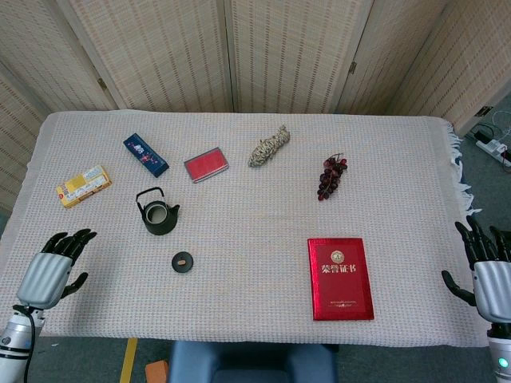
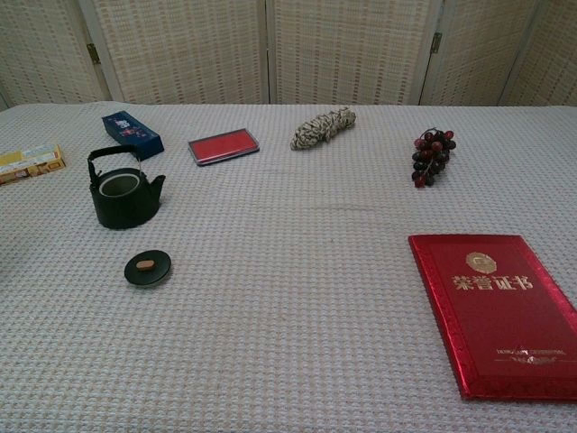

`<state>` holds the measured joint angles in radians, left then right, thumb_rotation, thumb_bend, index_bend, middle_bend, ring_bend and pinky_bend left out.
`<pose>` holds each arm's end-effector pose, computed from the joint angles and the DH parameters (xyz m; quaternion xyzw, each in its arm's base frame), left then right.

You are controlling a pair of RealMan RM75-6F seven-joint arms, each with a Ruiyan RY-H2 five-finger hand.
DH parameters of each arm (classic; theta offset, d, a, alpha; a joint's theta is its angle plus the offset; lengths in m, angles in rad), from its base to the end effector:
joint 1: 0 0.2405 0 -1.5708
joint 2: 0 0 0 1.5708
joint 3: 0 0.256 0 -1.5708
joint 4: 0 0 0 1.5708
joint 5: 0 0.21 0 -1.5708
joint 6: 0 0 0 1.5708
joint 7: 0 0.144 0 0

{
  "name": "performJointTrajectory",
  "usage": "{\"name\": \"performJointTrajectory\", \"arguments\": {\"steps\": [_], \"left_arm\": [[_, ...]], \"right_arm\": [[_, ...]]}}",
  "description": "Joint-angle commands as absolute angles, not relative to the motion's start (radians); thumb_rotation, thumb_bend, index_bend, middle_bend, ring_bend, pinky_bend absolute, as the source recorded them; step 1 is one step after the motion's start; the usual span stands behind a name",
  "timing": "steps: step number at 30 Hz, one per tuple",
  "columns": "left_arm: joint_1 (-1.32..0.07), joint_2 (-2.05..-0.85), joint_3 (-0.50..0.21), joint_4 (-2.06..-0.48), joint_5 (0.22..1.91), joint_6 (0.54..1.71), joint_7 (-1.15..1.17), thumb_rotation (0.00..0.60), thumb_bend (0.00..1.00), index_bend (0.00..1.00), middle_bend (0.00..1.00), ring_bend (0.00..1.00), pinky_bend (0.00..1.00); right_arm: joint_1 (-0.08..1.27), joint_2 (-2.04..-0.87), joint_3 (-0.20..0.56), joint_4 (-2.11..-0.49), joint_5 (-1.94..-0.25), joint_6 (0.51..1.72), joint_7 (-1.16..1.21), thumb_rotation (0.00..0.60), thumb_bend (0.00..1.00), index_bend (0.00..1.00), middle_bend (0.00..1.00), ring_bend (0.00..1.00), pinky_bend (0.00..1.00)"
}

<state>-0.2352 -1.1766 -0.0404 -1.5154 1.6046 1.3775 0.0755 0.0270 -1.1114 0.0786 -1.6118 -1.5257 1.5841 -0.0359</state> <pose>-0.2888 0.2242 0.1281 -0.6922 -0.3102 -0.3774 0.5312 -0.3102 -0.1682 0.1772 0.5730 -0.3482 0.4016 0.6238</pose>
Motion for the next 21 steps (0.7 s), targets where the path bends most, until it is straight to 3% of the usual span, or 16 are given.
{"name": "performJointTrajectory", "arguments": {"steps": [1, 10, 14, 21], "left_arm": [[-0.286, -1.183, -0.032, -1.502, 1.637, 1.318, 0.079, 0.6, 0.25, 0.2, 0.2, 0.35, 0.33], [-0.444, -1.208, -0.021, -1.494, 1.686, 1.11, 0.119, 0.6, 0.25, 0.24, 0.43, 0.67, 0.68], [-0.502, -1.227, -0.022, -1.492, 1.671, 1.023, 0.128, 0.6, 0.25, 0.23, 0.4, 0.77, 0.69], [-0.574, -1.28, -0.04, -1.49, 1.611, 0.914, 0.194, 0.6, 0.25, 0.22, 0.34, 0.78, 0.69]], "right_arm": [[0.027, -1.11, 0.08, -1.613, -1.527, 1.586, -0.034, 0.6, 0.3, 0.0, 0.05, 0.19, 0.05], [0.027, -1.104, 0.082, -1.618, -1.532, 1.586, -0.031, 0.6, 0.3, 0.0, 0.05, 0.2, 0.05], [0.026, -1.103, 0.082, -1.616, -1.53, 1.586, -0.026, 0.6, 0.3, 0.0, 0.06, 0.2, 0.05], [0.026, -1.105, 0.085, -1.603, -1.521, 1.579, -0.01, 0.6, 0.3, 0.0, 0.06, 0.2, 0.05]]}}
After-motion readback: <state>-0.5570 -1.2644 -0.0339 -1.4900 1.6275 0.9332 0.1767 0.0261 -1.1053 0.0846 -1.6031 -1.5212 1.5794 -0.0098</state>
